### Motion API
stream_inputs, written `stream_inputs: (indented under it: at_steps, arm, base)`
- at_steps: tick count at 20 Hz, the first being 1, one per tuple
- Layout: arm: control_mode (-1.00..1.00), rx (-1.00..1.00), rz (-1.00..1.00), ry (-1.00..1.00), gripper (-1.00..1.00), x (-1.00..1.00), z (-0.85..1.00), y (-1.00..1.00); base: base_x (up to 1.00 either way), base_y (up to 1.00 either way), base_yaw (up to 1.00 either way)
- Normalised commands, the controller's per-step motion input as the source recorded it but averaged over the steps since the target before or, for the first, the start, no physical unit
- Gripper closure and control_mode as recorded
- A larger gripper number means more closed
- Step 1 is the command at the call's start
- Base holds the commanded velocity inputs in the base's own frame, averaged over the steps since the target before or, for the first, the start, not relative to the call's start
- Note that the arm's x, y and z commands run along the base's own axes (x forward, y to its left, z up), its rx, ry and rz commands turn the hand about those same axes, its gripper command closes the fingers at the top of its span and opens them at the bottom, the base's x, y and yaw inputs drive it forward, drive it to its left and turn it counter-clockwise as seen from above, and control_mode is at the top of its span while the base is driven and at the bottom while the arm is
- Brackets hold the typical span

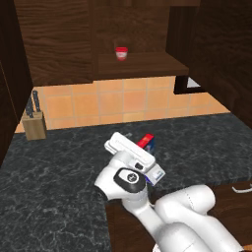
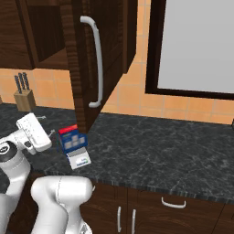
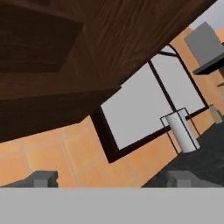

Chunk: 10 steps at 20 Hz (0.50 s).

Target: Pick the boxed food and place it on the digital scale for weighing, and close the cabinet.

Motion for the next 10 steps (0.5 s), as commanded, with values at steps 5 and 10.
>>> stream_inputs:
  at_steps: [5,10]
  arm:
    - [-1.0,0.01,0.0,-0.24,-1.0,-0.57,0.98,0.0]
    - [-1.0,0.13,0.0,-0.11,-1.0,-0.7,0.87,0.0]
  base:
    - [0.0,0.0,0.0]
    - [0.0,0.0,0.0]
